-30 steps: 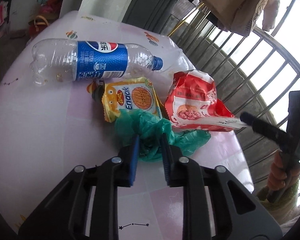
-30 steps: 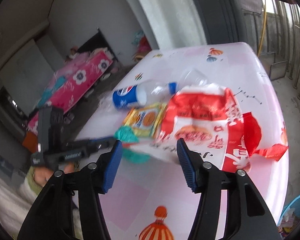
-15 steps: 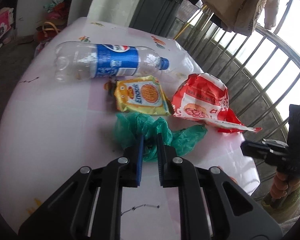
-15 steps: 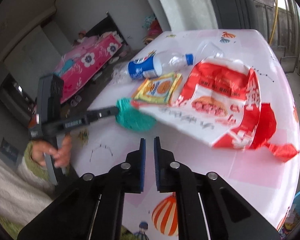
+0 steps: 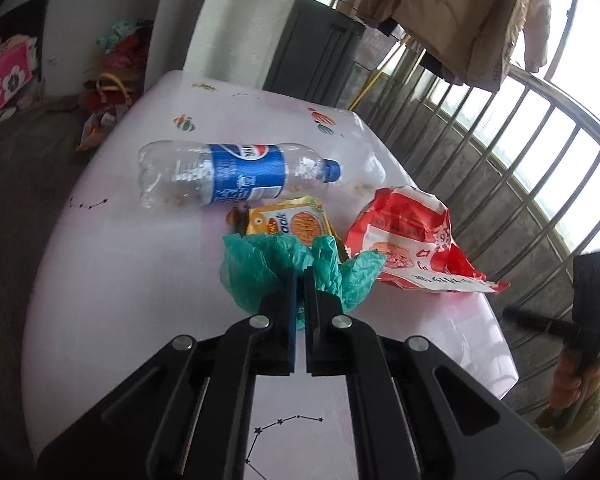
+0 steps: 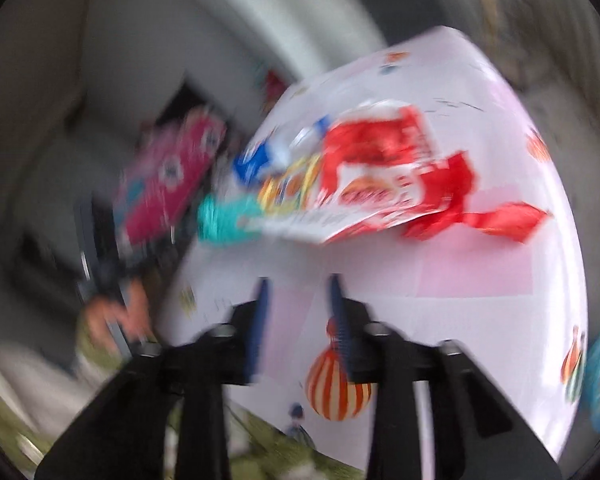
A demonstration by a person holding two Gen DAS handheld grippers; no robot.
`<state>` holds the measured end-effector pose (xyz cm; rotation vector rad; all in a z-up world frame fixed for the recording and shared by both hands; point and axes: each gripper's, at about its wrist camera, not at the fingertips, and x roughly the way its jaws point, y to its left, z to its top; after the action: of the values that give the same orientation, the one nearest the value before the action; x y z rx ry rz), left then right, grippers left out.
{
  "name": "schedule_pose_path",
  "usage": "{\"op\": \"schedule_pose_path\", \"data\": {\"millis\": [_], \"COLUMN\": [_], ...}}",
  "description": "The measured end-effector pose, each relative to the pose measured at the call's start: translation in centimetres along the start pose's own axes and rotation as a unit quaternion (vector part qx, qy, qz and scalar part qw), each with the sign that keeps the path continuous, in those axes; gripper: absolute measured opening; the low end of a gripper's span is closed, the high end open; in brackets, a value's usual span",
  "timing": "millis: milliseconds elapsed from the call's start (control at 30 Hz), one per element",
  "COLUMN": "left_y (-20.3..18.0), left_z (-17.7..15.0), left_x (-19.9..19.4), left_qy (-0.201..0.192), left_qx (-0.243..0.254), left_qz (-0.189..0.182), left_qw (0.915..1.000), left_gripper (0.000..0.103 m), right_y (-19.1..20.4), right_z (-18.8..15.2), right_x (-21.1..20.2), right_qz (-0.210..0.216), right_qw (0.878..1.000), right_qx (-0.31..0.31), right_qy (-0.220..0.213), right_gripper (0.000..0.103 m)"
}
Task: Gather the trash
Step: 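Grasp the red-and-white snack bag with the right tool while the left tool holds the green bag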
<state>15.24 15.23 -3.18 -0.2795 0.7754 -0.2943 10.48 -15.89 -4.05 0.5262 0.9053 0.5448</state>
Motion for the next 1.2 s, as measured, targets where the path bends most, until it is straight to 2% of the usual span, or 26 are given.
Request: {"op": "schedule_pose_path", "data": {"millis": [67,133,267,367,500,567,633,733,967,1200], "left_y": [-0.4,-0.6,-0.6,-0.1,0.3,0.5,0.7,1.0,1.4,1.5], "left_z": [-0.2,-0.3,-0.4,-0.4,-0.7,-0.9,-1.0,-1.1,-1.4,-1.0], "left_x": [0.0,0.0,0.2,0.7,1.3,1.6,1.9,2.2,2.1,1.0], "left_qy": [-0.001,-0.002,0.002,0.009,0.017,0.021,0.025,0.030,0.041,0.047], "left_qx": [0.006,0.010,0.012,0.009,0.006,0.003,0.000,-0.006,-0.019,-0.018], "left_qz": [-0.001,0.000,0.005,0.009,0.013,0.015,0.016,0.017,0.010,0.002], "left_qw": [1.0000,0.9999,0.9999,0.9999,0.9997,0.9997,0.9996,0.9994,0.9989,0.9987], "left_gripper": [0.001,0.001,0.001,0.001,0.001,0.001,0.001,0.001,0.001,0.001], "right_y": [-1.4,-3.2,-6.3,-7.6,-7.4,-7.3,-7.3,-7.2,-6.2,-4.5], "right_z": [0.4,0.6,1.0,1.6,1.8,1.7,1.4,1.0,-0.4,-2.7], "right_x": [-0.6,-0.9,0.1,1.7,4.0,5.0,5.6,6.5,6.6,5.7], "right_qz": [0.023,0.047,0.108,0.116,0.111,0.104,0.098,0.098,0.086,0.087], "right_qw": [0.999,0.993,0.972,0.965,0.965,0.966,0.967,0.969,0.979,0.982], "right_qx": [0.043,0.101,0.199,0.233,0.238,0.235,0.233,0.225,0.172,0.118], "right_qy": [-0.022,-0.043,-0.055,-0.038,-0.010,0.003,0.017,0.036,0.069,0.117], "right_gripper": [0.044,0.052,0.052,0.052,0.052,0.045,0.030,0.016,0.010,0.010]}}
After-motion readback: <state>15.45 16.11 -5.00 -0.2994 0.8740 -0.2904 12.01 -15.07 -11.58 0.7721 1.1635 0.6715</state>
